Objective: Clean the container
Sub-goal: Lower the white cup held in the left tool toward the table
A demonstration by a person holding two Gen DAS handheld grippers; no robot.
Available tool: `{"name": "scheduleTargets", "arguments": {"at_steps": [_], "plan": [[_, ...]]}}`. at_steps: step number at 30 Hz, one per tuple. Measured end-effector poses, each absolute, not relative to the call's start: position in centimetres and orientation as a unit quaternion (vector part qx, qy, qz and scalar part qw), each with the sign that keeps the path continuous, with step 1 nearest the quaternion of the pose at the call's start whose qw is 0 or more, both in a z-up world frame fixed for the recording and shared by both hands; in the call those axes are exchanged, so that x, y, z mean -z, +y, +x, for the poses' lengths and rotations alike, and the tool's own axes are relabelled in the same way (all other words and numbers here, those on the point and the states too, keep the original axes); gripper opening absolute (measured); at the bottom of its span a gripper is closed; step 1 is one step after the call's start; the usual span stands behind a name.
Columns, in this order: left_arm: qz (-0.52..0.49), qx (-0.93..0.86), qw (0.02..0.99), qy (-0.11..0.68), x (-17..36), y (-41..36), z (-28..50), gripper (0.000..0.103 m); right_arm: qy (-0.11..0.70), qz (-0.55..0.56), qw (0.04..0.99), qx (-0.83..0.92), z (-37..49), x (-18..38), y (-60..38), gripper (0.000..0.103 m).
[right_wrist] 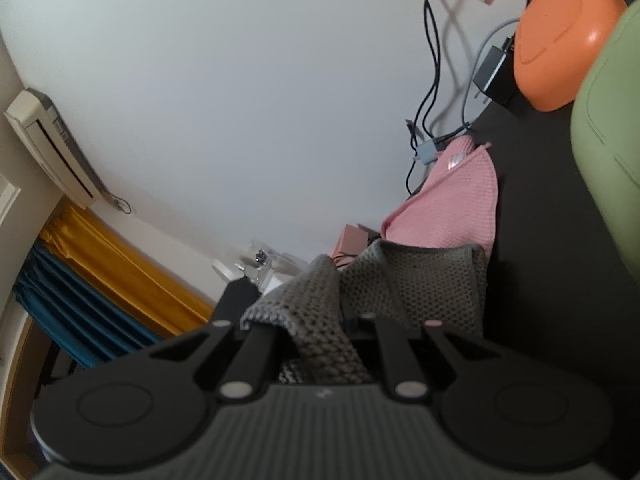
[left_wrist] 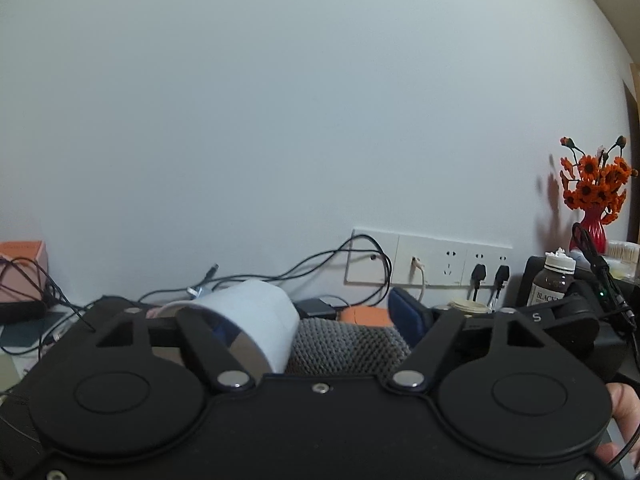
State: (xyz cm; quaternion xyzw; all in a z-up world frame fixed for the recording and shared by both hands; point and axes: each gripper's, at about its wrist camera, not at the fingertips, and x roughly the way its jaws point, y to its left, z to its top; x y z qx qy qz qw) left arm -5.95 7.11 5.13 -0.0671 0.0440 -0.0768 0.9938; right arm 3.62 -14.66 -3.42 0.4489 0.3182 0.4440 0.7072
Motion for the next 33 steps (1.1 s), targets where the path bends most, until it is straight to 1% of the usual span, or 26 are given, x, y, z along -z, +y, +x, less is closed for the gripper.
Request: {"name": "scheduleTargets", "arguments": {"at_steps": [2, 4, 9, 12, 15, 17, 18, 20, 23, 25, 27, 33], "plan": [[-0.076, 0.082, 0.993, 0.044, -5.3, 7.4, -6.2, 0.060, 0.315, 0.449, 0.710, -0.443, 3.6, 3.4, -14.7, 0.011], [-0.089, 0.091, 0.991, 0.041, -5.4, 7.8, -6.4, 0.060, 0.313, 0.450, 0.714, -0.435, 3.6, 3.4, -14.9, 0.011], [-0.137, 0.130, 0.981, 0.037, -5.8, 8.8, -7.0, 0.051, 0.323, 0.452, 0.717, -0.422, 3.9, 3.9, -15.0, 0.011], [-0.156, 0.150, 0.975, 0.037, -5.9, 9.0, -7.2, 0.050, 0.330, 0.433, 0.719, -0.433, 3.7, 3.7, -14.2, 0.011], [-0.158, 0.165, 0.973, 0.038, -5.8, 8.7, -7.3, 0.042, 0.338, 0.421, 0.711, -0.451, 3.4, 3.7, -13.1, 0.011], [-0.154, 0.174, 0.972, 0.041, -5.6, 8.3, -7.4, 0.041, 0.344, 0.418, 0.704, -0.460, 3.3, 3.8, -12.6, 0.011], [-0.152, 0.178, 0.971, 0.043, -5.5, 8.1, -7.5, 0.037, 0.346, 0.416, 0.701, -0.465, 3.2, 3.8, -12.4, 0.011], [-0.148, 0.185, 0.970, 0.051, -5.3, 7.8, -7.4, 0.033, 0.339, 0.413, 0.697, -0.477, 3.0, 3.6, -12.2, 0.011], [-0.142, 0.182, 0.972, 0.050, -5.0, 7.6, -7.4, 0.031, 0.325, 0.411, 0.695, -0.493, 2.7, 3.1, -12.3, 0.011], [-0.150, 0.179, 0.971, 0.053, -5.0, 7.8, -7.2, 0.026, 0.322, 0.409, 0.697, -0.493, 2.6, 3.0, -12.4, 0.011], [-0.156, 0.174, 0.971, 0.056, -4.9, 8.1, -6.7, 0.014, 0.326, 0.412, 0.695, -0.491, 2.9, 3.1, -12.5, 0.011], [-0.154, 0.145, 0.976, 0.052, -4.9, 8.6, -6.2, 0.008, 0.330, 0.430, 0.708, -0.453, 3.4, 3.5, -13.3, 0.011]]}}
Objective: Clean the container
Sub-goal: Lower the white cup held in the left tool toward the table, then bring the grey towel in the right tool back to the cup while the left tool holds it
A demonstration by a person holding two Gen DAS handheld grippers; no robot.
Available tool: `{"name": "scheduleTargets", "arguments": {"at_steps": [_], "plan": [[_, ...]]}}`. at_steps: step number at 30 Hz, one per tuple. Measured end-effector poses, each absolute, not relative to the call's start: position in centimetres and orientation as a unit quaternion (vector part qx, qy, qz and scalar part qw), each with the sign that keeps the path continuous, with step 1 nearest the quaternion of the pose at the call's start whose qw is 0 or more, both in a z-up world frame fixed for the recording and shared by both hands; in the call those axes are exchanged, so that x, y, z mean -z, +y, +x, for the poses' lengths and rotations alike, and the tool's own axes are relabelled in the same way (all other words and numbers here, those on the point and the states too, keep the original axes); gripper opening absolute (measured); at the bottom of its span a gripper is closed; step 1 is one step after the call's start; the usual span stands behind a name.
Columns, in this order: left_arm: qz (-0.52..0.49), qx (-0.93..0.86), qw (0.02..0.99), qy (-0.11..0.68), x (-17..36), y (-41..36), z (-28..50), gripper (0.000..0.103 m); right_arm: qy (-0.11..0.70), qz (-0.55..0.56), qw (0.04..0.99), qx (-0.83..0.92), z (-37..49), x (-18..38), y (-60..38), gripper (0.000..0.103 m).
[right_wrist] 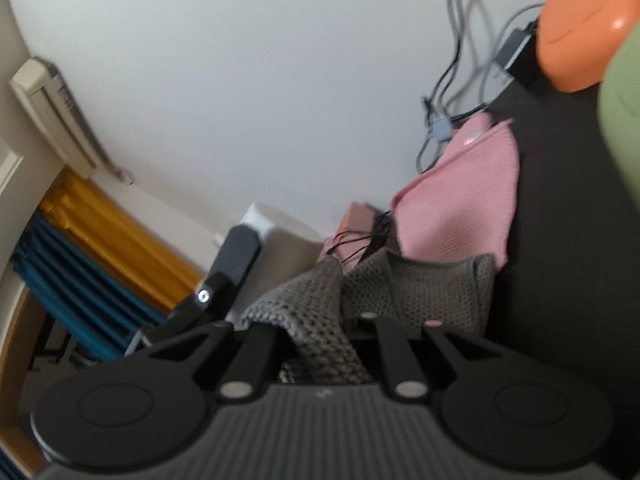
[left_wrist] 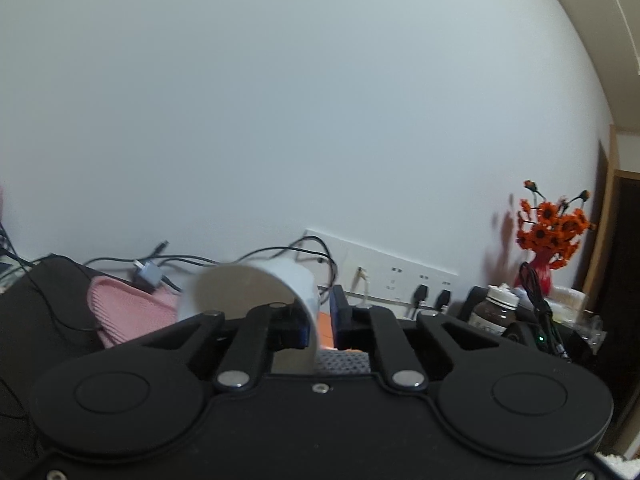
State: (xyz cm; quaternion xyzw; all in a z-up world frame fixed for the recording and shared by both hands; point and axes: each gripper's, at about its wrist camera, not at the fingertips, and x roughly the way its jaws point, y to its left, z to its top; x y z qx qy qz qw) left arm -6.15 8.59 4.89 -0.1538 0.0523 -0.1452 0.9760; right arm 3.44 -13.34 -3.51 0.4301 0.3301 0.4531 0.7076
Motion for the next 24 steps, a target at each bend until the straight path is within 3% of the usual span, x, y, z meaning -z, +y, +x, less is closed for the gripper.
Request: {"name": "scheduleTargets", "arguments": {"at_steps": [17, 24], "plan": [[-0.131, 0.161, 0.978, 0.030, -4.9, 7.0, -8.0, 0.008, 0.324, 0.469, 0.702, -0.428, 4.3, 4.3, -14.6, 0.011], [-0.135, 0.154, 0.978, 0.043, -4.8, 7.1, -7.5, 0.008, 0.328, 0.417, 0.708, -0.466, 3.6, 3.2, -12.9, 0.011]]}}
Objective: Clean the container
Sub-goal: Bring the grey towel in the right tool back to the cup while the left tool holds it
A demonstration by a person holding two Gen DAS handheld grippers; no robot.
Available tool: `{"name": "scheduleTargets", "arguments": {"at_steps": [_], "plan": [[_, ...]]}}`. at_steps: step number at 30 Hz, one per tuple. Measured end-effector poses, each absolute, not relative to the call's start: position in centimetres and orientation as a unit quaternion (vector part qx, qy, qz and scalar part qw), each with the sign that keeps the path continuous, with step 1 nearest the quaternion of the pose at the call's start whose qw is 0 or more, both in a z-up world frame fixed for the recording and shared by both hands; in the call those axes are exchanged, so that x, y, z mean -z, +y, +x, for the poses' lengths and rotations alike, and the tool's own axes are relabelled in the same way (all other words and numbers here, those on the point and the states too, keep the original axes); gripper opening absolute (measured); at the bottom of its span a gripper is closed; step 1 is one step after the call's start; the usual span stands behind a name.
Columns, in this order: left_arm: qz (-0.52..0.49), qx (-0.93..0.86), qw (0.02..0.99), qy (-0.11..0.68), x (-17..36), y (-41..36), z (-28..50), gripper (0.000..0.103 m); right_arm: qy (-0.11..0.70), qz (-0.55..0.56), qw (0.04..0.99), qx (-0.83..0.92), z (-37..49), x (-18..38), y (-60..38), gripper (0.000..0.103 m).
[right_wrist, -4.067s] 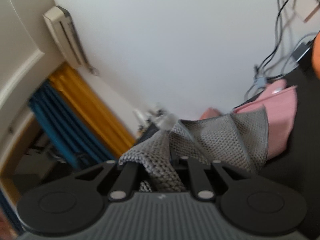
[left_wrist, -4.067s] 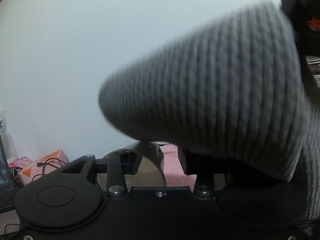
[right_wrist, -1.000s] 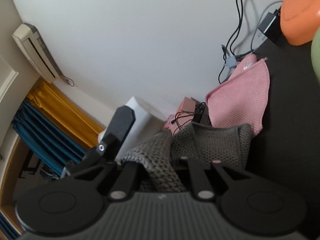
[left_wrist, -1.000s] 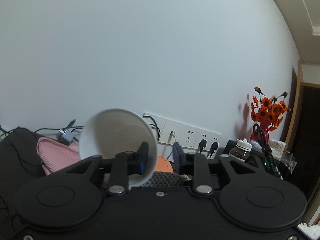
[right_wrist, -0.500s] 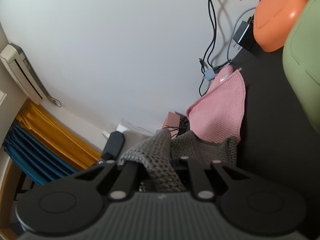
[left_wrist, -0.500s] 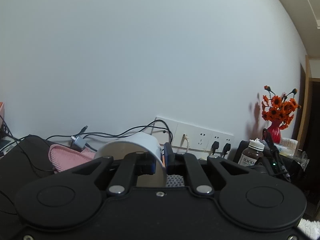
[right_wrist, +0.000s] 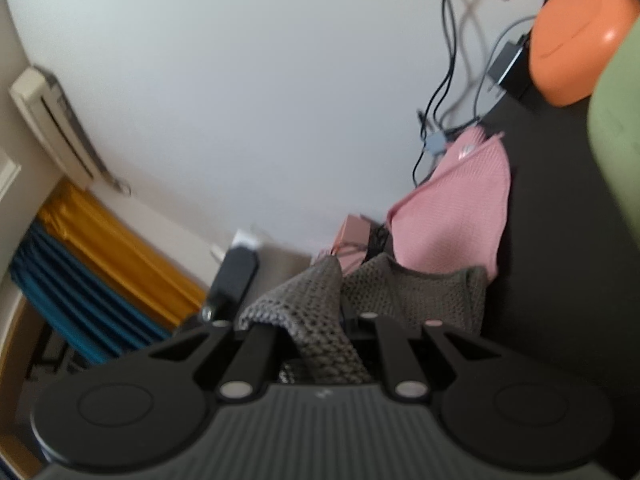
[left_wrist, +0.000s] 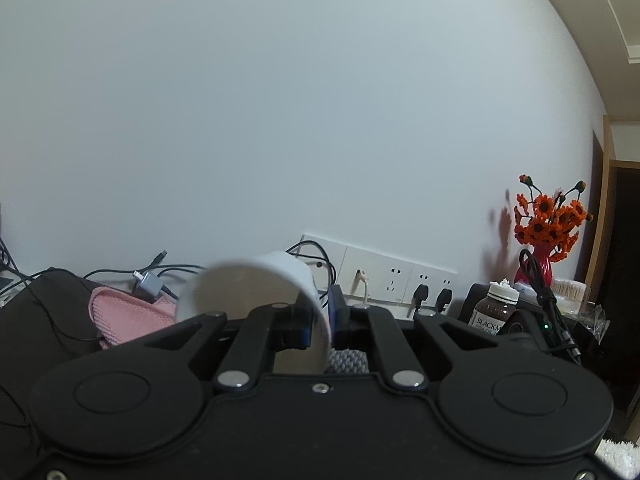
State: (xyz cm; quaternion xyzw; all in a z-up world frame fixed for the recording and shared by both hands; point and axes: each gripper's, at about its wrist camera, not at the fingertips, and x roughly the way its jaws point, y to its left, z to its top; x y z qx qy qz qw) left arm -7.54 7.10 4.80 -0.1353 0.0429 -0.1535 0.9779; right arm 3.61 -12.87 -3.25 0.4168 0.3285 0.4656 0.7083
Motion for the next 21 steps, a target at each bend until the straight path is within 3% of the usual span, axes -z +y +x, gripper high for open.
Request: {"name": "scheduleTargets", "arguments": {"at_steps": [21], "plan": [[-0.162, 0.136, 0.976, 0.053, -4.7, 7.9, -7.1, 0.008, 0.327, 0.313, 0.704, -0.547, 1.3, 1.7, -10.4, 0.011]]}}
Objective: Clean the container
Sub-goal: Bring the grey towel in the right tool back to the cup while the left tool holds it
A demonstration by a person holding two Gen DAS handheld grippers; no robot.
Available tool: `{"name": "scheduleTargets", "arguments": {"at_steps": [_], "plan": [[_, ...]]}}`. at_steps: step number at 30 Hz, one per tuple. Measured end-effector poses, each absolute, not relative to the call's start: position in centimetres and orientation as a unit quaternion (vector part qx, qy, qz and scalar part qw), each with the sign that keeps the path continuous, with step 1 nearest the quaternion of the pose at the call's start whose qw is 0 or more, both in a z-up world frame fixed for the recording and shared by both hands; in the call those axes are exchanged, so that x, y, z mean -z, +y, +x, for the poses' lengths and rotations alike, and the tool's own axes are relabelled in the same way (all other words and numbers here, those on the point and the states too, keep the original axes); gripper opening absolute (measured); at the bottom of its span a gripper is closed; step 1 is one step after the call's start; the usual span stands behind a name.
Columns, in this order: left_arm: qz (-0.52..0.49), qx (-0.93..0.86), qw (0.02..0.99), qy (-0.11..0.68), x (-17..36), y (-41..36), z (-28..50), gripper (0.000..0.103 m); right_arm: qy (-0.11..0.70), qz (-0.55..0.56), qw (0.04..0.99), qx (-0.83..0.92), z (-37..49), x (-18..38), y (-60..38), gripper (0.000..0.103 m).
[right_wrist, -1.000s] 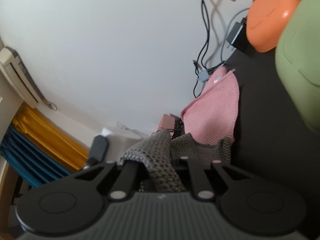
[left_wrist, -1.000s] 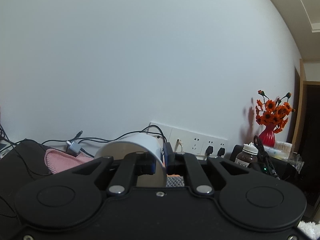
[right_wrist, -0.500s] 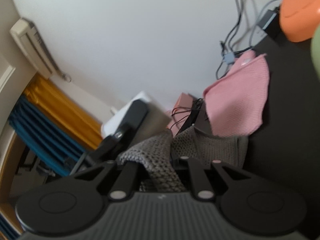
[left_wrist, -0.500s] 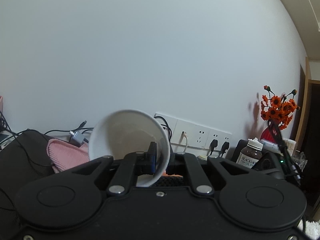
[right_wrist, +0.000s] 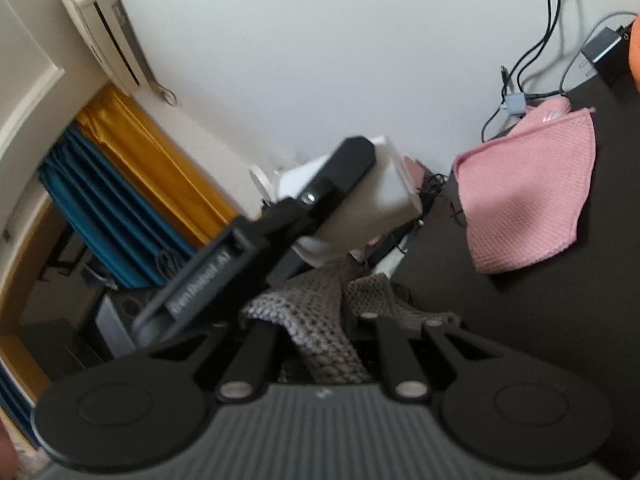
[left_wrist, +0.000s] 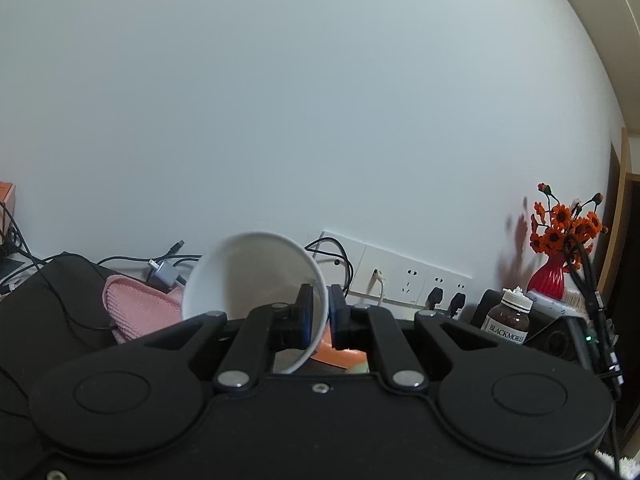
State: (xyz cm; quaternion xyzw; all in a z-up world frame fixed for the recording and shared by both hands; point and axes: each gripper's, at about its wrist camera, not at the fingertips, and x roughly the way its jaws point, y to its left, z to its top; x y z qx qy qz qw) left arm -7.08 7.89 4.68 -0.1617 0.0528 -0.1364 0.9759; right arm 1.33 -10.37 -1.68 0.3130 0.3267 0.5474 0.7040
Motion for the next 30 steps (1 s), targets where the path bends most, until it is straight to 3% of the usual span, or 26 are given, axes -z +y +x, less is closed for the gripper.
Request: {"name": "scheduleTargets", "arguments": {"at_steps": [11, 26, 30], "plan": [[-0.146, 0.146, 0.977, 0.059, -4.4, 6.9, -7.1, 0.008, 0.326, 0.423, 0.727, -0.431, 3.8, 3.5, -13.8, 0.011], [-0.151, 0.155, 0.975, 0.056, -4.6, 7.0, -7.6, 0.008, 0.357, 0.320, 0.729, -0.488, 2.5, 2.6, -10.3, 0.011], [-0.147, 0.162, 0.974, 0.061, -4.4, 6.7, -7.6, 0.008, 0.363, 0.364, 0.738, -0.437, 3.2, 3.4, -11.8, 0.011]]}}
